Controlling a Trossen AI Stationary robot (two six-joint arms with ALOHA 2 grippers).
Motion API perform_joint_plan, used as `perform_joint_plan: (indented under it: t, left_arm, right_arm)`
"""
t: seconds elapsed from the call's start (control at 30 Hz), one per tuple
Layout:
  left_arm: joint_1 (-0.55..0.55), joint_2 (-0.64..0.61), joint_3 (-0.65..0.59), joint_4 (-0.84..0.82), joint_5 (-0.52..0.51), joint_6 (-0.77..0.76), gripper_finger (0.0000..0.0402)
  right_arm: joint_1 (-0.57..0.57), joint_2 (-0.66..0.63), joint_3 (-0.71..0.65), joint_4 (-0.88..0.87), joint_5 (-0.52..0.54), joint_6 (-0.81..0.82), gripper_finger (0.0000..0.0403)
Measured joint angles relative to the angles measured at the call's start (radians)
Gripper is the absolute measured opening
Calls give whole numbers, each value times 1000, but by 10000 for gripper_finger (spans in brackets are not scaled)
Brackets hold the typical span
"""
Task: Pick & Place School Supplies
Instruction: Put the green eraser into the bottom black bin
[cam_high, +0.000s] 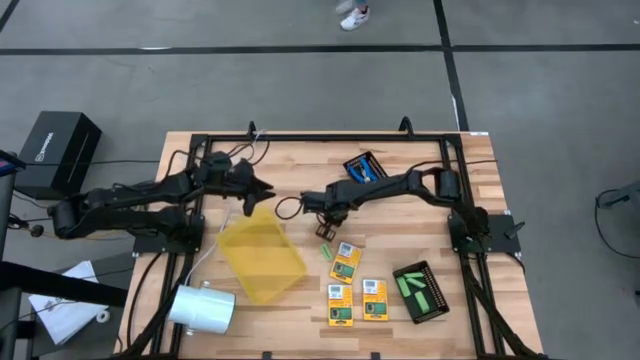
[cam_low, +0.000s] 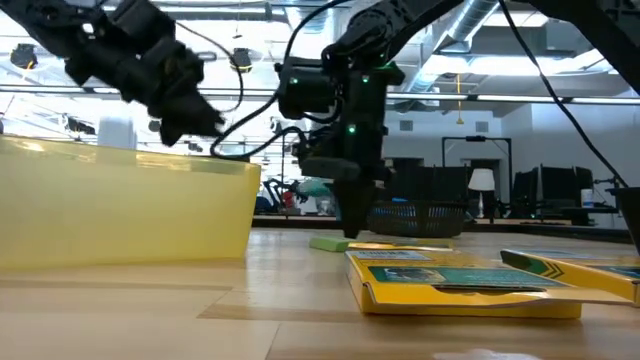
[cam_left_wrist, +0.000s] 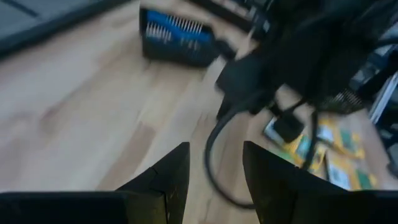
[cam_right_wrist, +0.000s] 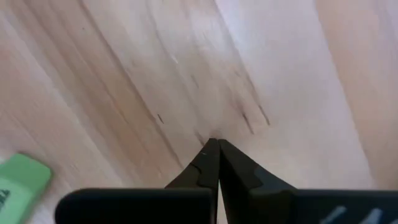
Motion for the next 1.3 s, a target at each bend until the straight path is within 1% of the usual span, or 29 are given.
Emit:
perform_joint_plan:
  t: [0.13,0.23,0.33,0.43,0.6,0.7,0.77,0.9,1.07,1.2,1.3]
  left_arm:
    - [0,-21,61,0,10,-49,138]
    - [-10,-32,103,3,52,-79,127]
    - [-45,-33,132,2,62,-82,114]
    - [-85,-33,147,-2,87,-47,104]
    - [-147,9,168,-2,91,-60,100]
    - [-179,73,180,2,114,-44,103]
    - [-198,129,185,-7,143,-44,104]
    - [-247,227,204,6,157,-37,108]
    - [-303,363,253,22,177,8,113]
    - [-344,505,320,36,190,30,115]
    - [-359,610,385,42,192,30,107]
  right_arm:
    - [-10,-50,0,1,-26,12,1]
    - [-6,-92,2,3,-88,43,1]
    - [21,-119,2,23,-152,123,1]
    - [60,-169,3,32,-161,191,0]
    - [99,-254,3,48,-159,240,0]
    - [91,-320,4,30,-145,278,0]
    - [79,-364,7,9,-99,299,0]
    - [30,-463,5,-54,-20,275,0]
    - [-61,-578,7,-135,47,208,0]
    - [-142,-646,7,-139,73,98,0]
    - [-202,-682,7,-146,71,38,0]
